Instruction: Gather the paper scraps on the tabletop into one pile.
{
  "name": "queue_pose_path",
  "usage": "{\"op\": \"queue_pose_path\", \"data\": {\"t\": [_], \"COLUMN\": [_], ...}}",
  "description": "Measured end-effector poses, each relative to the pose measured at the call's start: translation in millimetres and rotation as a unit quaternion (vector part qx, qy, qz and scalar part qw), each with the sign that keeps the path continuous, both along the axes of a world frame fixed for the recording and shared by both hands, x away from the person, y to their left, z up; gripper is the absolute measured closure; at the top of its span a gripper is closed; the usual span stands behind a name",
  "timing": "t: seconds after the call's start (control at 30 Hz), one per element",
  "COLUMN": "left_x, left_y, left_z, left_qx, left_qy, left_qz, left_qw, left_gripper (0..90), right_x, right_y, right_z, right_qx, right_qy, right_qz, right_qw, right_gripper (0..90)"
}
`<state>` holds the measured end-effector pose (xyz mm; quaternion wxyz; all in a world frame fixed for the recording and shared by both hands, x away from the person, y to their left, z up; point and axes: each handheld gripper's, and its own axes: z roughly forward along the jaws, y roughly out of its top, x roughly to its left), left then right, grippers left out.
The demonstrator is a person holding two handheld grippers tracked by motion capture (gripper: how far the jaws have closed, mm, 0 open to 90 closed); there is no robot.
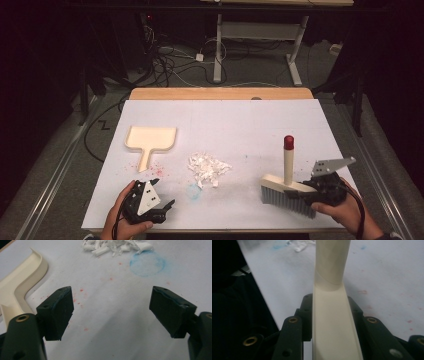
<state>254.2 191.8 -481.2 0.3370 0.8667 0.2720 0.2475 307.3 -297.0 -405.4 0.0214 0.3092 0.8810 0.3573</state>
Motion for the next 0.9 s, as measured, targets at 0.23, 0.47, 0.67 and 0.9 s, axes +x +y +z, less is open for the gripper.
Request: {"op": "queue_pose_path", "data": {"t": [0.23,0.47,0.67,0.9], "left_x": [1.4,0.7,3.2,8.2], "left_y": [-0.1,0.7,-1.0,-2.7], "left_z": [-1.0,-1.2,-0.6,1.7], "left_qx": [-0.002,-0.005,-0.004,0.004], "left_qy": [0.005,0.005,0.006,-0.009], "left_qz": [-0.003,-0.003,-0.002,0.004], "left_qw": [1.0,1.0,1.0,0.9999], "left_gripper": [18.7,18.7,18.7,18.4], "right_x": [59.5,79.2,77.8,49.6], "right_y": [1.4,-6.4,-12.4,-12.5], "right_z": [-10.7,-8.9,-3.9,3.6], "right_qx": [-0.039,-0.037,-0.145,-0.098], "right_qy": [0.046,0.045,-0.04,-0.21], "right_qz": [0.009,-0.002,-0.074,-0.105], "right_qw": [0.9981,0.9983,0.9858,0.9671], "right_gripper": [59.3,44.8,42.8,32.7]}}
